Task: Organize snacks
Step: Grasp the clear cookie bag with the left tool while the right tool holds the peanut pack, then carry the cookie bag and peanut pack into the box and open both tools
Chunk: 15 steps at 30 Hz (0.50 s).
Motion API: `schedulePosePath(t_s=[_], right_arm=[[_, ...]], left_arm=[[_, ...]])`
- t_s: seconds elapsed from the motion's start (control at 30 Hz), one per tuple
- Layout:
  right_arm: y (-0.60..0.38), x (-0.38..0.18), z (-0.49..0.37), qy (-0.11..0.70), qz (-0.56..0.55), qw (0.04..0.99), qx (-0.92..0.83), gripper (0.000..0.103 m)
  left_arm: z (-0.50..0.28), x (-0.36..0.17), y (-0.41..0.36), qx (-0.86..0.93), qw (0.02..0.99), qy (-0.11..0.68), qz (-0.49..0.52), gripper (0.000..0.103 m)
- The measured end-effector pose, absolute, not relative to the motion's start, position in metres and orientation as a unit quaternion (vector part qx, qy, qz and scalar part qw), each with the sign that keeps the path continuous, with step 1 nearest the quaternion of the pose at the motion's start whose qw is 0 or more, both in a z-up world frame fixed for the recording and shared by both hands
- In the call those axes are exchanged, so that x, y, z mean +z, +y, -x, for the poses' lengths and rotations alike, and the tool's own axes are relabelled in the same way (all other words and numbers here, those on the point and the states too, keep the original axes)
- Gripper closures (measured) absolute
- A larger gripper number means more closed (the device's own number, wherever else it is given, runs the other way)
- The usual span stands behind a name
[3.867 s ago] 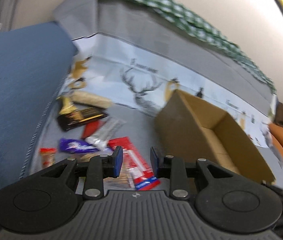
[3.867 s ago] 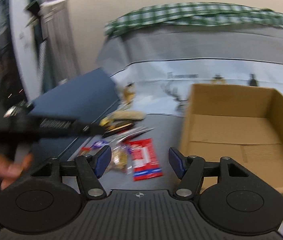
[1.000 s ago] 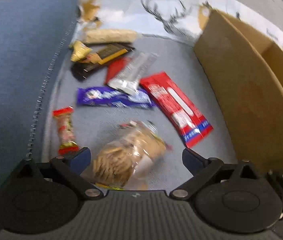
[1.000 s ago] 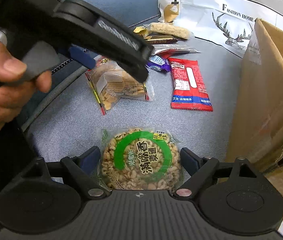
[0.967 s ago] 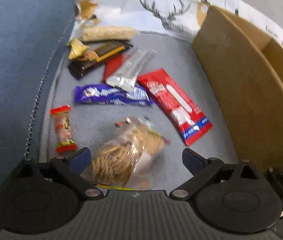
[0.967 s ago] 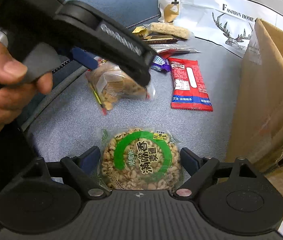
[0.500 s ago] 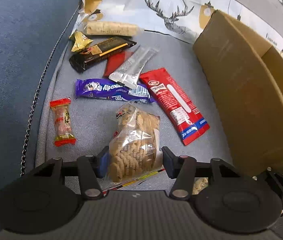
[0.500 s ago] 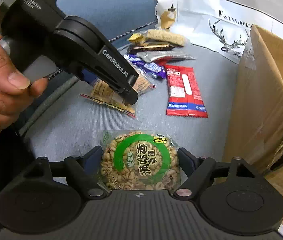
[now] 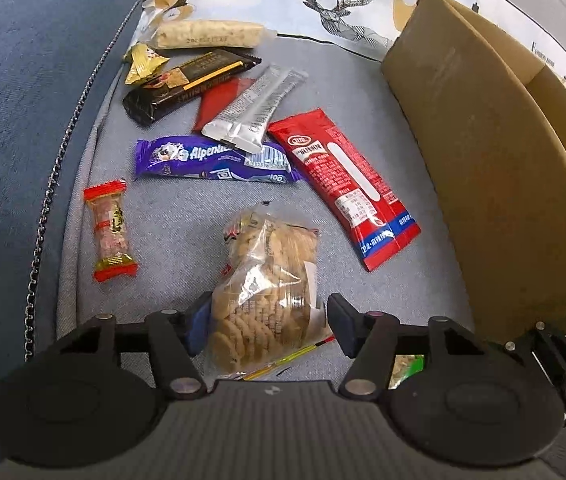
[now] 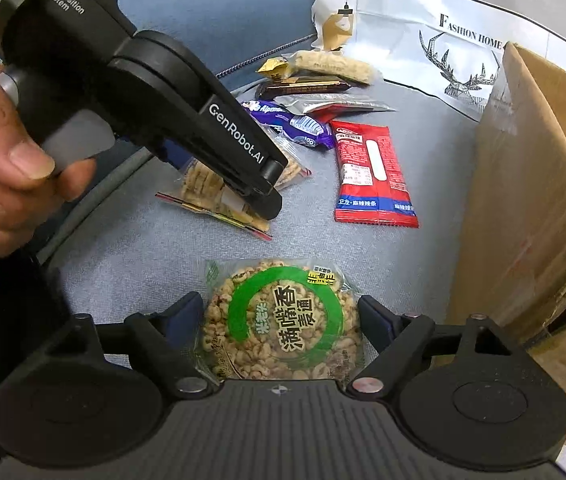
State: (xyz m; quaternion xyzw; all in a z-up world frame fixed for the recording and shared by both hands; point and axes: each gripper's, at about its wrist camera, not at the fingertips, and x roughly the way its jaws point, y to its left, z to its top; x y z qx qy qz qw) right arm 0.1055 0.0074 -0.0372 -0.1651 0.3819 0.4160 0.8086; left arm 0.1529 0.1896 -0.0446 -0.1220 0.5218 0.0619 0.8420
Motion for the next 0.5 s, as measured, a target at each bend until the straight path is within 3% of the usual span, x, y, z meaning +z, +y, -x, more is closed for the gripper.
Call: schedulePosePath(t_s=[0.17,0.5], right_arm=[[0.009,-0.037,-0.105,0.379,0.167,0.81,0.415,0.02],[0.002,-0.025,-0.096,0.344,0.17,0.827,0.412,0.021]], left_arm=[[-0.151,-0.041,0.192,0.061,0.847,0.512,0.13,0.044],[-0.132,-0.015,0.187,0.054,0.885,0.445,0.127,0.045]])
